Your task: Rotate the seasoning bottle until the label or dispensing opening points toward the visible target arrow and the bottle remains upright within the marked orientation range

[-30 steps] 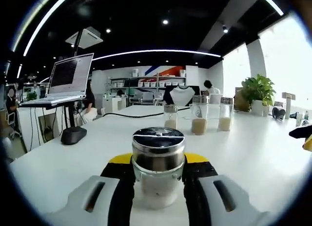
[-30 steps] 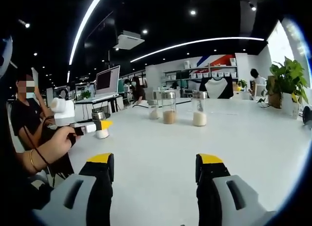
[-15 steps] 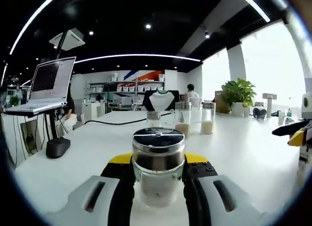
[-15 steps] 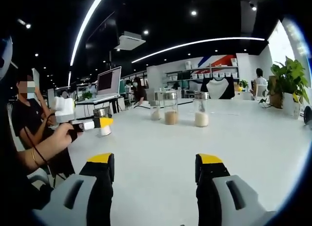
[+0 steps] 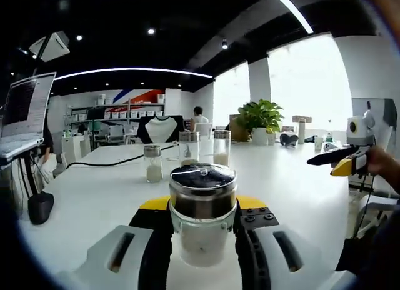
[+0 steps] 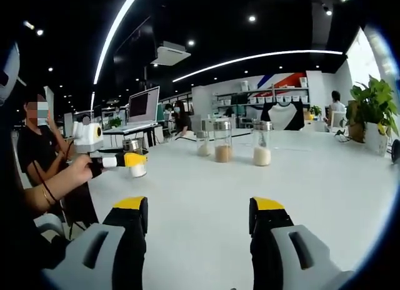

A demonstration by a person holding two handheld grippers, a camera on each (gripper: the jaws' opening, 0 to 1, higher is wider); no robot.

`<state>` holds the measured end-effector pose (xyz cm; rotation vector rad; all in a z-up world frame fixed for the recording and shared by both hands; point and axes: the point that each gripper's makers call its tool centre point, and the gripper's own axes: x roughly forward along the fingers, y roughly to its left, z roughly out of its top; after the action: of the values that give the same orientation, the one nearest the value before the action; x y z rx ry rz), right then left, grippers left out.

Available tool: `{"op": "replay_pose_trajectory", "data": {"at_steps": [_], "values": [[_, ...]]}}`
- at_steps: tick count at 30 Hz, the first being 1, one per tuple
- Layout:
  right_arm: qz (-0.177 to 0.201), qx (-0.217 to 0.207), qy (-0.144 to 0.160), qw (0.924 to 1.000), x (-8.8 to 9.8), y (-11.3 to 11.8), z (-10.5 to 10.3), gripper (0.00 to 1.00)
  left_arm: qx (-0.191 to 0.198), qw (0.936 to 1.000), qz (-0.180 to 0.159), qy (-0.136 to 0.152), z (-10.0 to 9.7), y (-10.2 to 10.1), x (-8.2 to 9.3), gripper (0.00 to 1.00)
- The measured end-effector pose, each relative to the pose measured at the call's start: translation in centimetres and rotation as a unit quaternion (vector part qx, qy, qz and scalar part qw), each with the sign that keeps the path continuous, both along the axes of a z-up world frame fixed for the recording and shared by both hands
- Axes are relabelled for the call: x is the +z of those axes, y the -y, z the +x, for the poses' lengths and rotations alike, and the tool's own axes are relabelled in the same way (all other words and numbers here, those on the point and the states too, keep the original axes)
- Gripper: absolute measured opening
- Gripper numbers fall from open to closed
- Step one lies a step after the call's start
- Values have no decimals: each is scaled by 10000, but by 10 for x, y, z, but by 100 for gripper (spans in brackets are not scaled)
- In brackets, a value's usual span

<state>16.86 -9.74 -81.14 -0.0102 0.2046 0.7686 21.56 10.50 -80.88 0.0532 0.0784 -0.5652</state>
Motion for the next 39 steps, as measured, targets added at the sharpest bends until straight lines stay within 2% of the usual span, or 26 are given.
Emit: {"op": "replay_pose_trajectory", "data": {"at_steps": [1,7,11,14,19,21,25,30,33,39], "values": [[-5,13,-13,10000,-1,-1,0,66,60,9999,-101,-51,2,-2,-2,38],[8,41,-7,10000,0,-4,-1,66,-219,9997,61,-115,1,-1,-8,39],[-1,17,-10,10000,0,-3,-1,66,-584,9981,-118,-122,-1,1,-5,39],[0,-7,-17,10000,-1,-1,0,66,-614,9979,-132,-125,1,-1,-5,39],[-7,-2,-28,10000,-2,-1,-1,65,-644,9978,41,-138,4,-3,-10,39],[-15,-3,-29,10000,-2,0,-1,65,-830,9964,138,-85,2,1,-10,39],[-36,-4,-32,10000,-2,1,0,65,-972,9952,-13,-145,1,4,-12,39],[-22,0,-3,10000,0,0,1,65,-1060,9941,119,-204,1,7,-17,39],[-22,-3,-12,10000,0,-1,2,65,-1227,9920,-50,-294,1,9,-19,39],[-43,13,-53,10000,-3,-1,2,65,-1334,9908,22,-228,-3,15,-19,39]]}}
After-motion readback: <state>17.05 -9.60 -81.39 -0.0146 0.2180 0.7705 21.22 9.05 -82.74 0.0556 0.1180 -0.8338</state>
